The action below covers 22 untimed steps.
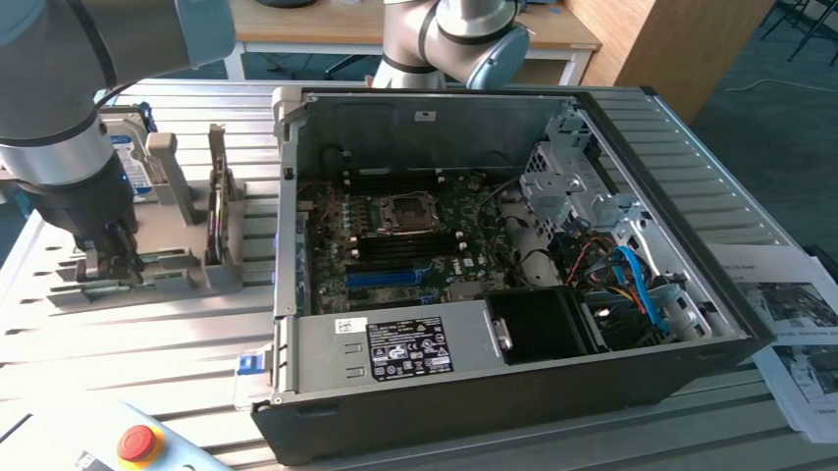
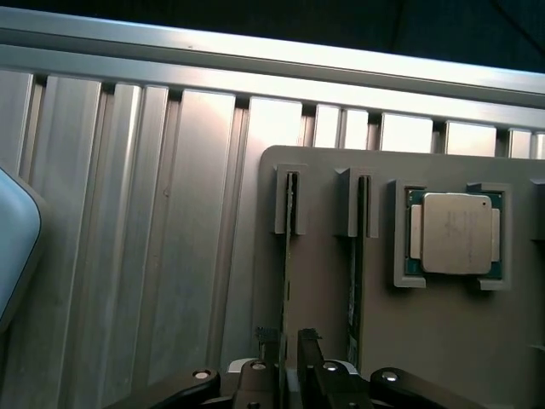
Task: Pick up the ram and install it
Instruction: 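Pick up the ram and move it above insertion slot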
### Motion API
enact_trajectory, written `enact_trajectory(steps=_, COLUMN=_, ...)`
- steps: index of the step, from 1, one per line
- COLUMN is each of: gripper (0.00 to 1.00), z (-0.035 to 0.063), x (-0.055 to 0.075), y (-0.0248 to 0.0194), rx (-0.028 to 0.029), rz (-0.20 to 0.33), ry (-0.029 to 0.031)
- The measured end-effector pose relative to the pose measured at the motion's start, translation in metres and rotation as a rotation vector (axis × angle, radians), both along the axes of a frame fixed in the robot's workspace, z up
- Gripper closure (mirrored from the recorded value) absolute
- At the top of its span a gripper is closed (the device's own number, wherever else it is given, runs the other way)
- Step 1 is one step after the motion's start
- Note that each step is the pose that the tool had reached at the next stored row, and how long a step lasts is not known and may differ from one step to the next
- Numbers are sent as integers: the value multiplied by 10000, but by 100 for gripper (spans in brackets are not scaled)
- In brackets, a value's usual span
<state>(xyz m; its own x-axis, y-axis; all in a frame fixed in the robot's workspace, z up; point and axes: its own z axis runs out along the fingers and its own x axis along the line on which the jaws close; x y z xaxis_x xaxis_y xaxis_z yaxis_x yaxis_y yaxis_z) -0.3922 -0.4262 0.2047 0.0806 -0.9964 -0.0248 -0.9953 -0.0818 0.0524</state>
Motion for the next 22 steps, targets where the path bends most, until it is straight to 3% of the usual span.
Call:
enact_trajectory(steps=6, gripper=76, z=-3, x=0, y=39, rx=1, rz=0, ry=-1)
enact_trajectory(steps=22, gripper=76, z=-2, x=20, y=27, rx=0, rz=1, ry=0)
